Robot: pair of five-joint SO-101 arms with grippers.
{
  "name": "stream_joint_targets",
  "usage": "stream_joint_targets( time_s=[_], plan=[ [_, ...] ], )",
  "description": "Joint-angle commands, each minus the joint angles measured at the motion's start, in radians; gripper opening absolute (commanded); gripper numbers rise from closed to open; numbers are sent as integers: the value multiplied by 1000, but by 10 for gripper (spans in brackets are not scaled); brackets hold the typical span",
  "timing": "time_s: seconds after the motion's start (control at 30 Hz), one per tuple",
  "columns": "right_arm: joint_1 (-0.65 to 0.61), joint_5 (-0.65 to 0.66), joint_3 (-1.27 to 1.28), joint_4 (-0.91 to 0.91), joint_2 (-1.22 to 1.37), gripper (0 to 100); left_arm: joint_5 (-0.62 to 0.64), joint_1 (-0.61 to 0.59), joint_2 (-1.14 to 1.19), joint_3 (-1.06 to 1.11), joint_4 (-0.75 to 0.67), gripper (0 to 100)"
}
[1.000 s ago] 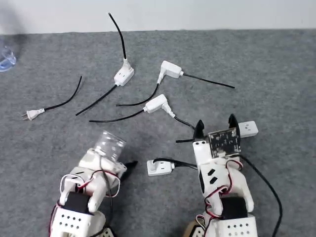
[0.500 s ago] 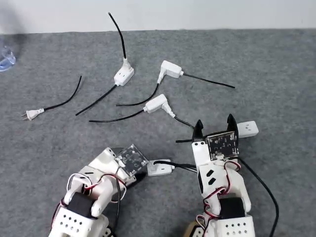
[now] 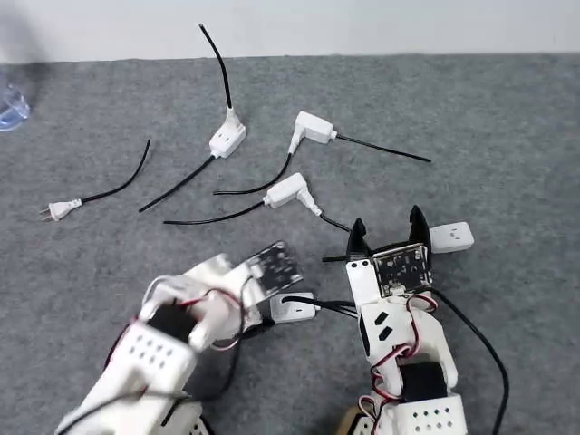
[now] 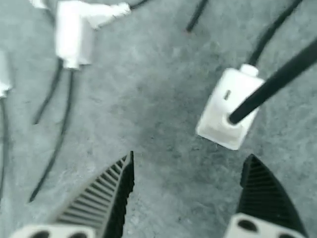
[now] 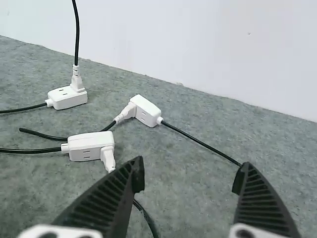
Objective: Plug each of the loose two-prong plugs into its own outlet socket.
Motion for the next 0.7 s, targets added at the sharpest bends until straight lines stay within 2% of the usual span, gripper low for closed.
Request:
stream_joint_targets(
  time_s=[0.0, 0.2, 0.43, 0.67],
  plan=[
    [-1, 11, 14, -30, 16, 273, -49, 34, 308, -120, -87, 328],
    [1, 35, 12, -128, 131, 273, -51, 58, 543, -277, -123, 329],
    [36, 40, -23, -226, 291, 273, -72, 158, 720, -404, -117, 329],
    [42, 43, -57, -286, 409, 273, -158, 158, 910, -604, 98, 327]
  ],
)
